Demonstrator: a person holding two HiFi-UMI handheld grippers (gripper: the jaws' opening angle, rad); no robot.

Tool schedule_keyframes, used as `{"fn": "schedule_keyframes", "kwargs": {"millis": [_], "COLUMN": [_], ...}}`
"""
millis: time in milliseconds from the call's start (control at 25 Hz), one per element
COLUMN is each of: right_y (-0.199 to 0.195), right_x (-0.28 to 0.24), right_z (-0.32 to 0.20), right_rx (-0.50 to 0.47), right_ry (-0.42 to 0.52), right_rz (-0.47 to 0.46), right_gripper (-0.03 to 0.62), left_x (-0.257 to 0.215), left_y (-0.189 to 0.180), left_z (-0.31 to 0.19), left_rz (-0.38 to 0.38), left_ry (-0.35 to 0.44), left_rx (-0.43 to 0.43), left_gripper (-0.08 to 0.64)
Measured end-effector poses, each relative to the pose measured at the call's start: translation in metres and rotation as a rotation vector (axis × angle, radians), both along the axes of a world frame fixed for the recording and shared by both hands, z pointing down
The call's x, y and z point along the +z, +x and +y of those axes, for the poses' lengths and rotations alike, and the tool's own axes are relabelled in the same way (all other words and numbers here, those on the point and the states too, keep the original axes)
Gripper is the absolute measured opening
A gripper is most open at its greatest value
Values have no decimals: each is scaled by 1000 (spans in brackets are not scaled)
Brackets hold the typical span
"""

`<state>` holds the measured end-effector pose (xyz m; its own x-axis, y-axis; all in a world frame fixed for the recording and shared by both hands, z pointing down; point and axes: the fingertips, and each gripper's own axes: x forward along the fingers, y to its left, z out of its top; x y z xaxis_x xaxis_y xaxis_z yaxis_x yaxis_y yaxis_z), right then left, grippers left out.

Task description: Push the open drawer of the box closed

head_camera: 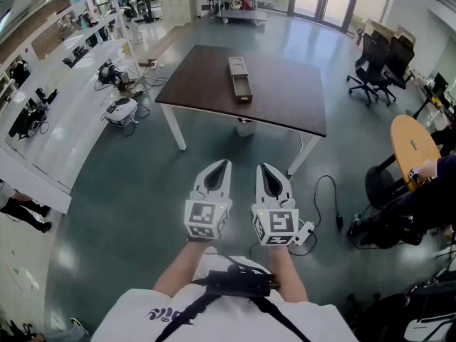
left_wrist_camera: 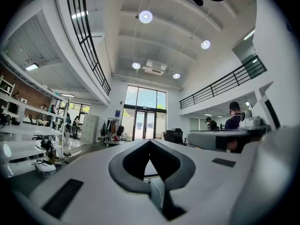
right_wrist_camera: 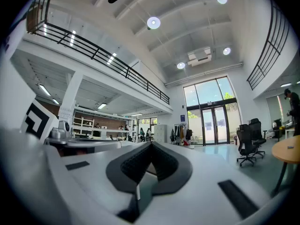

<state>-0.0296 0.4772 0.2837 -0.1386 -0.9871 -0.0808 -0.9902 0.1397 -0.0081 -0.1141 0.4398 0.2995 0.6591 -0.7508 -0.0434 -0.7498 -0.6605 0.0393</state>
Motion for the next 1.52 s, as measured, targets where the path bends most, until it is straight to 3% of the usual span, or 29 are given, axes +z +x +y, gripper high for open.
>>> {"fn": "schedule_keyframes", "kwargs": {"millis": [560,920,1280,1520], "right_y": [50,66,78,89], "right_x": [10,34,51,74], "right_z": [39,34,-7,-85], "right_rx": [22,-22,-6,24], "right_ry": [13,-40,-70,-100], "right_rz": [-33,-67,-121,-123], "right_gripper": [5,6,6,6], "left_x": [6,26,40,64], "left_y": [51,72,80,96], "left_z": [46,54,16,-70], "left_rz": [-30,-81,-95,-96], "left_ry": [20,21,4,-6], "left_rx": [36,28,38,75], "left_gripper": [9,9,9,9]}}
